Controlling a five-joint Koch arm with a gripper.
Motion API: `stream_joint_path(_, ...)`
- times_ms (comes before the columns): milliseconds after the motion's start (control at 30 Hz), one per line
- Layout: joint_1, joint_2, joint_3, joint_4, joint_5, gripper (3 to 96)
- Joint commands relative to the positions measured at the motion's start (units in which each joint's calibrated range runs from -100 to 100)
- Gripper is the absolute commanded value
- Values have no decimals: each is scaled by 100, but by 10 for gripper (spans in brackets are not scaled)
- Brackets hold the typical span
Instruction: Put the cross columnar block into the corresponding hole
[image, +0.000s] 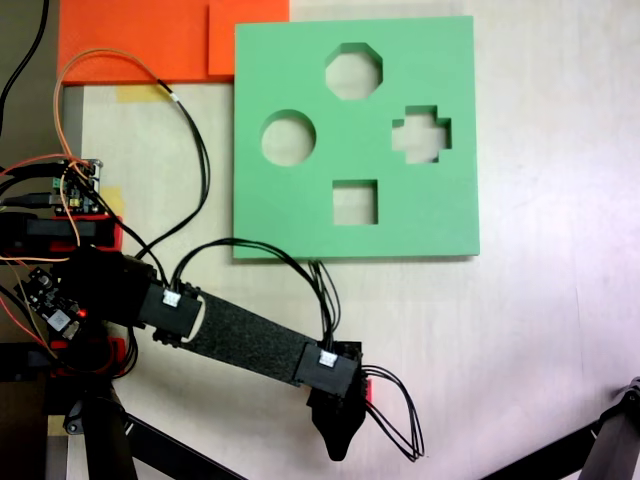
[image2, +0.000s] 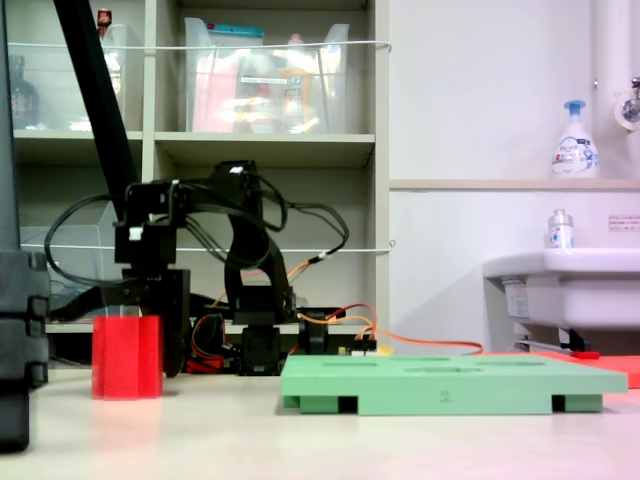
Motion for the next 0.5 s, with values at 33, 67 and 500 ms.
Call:
stream_joint_path(33,-44,-32,316,158,-49,763)
stream_joint_path(67,-54,-32,306,158,-49,699)
stream_joint_path(500,-215,-688,-352,-179,-54,286)
